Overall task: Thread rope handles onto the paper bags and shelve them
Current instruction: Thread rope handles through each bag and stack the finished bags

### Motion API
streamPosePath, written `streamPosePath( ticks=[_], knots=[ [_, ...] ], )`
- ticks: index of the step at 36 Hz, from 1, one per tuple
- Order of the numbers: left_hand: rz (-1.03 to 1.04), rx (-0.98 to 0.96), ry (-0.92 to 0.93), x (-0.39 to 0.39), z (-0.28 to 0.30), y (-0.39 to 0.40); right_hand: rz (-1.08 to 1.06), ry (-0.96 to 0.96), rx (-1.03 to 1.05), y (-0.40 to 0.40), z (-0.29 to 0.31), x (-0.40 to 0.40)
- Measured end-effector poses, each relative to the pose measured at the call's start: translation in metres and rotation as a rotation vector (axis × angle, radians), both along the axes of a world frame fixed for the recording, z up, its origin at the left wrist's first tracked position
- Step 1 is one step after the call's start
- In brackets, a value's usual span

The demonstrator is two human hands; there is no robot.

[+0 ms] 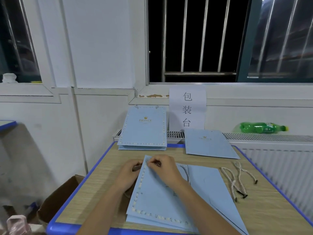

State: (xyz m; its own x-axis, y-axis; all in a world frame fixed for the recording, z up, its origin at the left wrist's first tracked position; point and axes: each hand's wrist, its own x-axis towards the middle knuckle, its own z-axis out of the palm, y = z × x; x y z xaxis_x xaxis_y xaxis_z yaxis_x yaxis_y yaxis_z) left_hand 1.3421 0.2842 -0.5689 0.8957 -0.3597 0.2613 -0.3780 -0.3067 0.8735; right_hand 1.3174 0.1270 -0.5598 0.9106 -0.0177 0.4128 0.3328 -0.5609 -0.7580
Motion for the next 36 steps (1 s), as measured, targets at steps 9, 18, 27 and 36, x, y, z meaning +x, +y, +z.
streamPosePath(
  ticks=[9, 18, 27, 36],
  knots=[
    [-0.026, 0.094, -0.108, -0.002, 0.003, -0.002, -0.046, 0.023, 0.14, 0.002, -0.008, 0.0],
    [0.095, 0.362, -0.155, 0.008, -0.008, -0.008, -0.03, 0.026, 0.022, 0.001, -0.011, -0.002],
    [0.188, 0.439, -0.253, 0.009, -0.007, -0.013, -0.049, -0.013, -0.027, 0.003, -0.011, -0.003],
    [0.219, 0.275, -0.209, 0.014, -0.01, -0.012, -0.065, -0.004, -0.063, 0.0, -0.01, -0.003]
  ],
)
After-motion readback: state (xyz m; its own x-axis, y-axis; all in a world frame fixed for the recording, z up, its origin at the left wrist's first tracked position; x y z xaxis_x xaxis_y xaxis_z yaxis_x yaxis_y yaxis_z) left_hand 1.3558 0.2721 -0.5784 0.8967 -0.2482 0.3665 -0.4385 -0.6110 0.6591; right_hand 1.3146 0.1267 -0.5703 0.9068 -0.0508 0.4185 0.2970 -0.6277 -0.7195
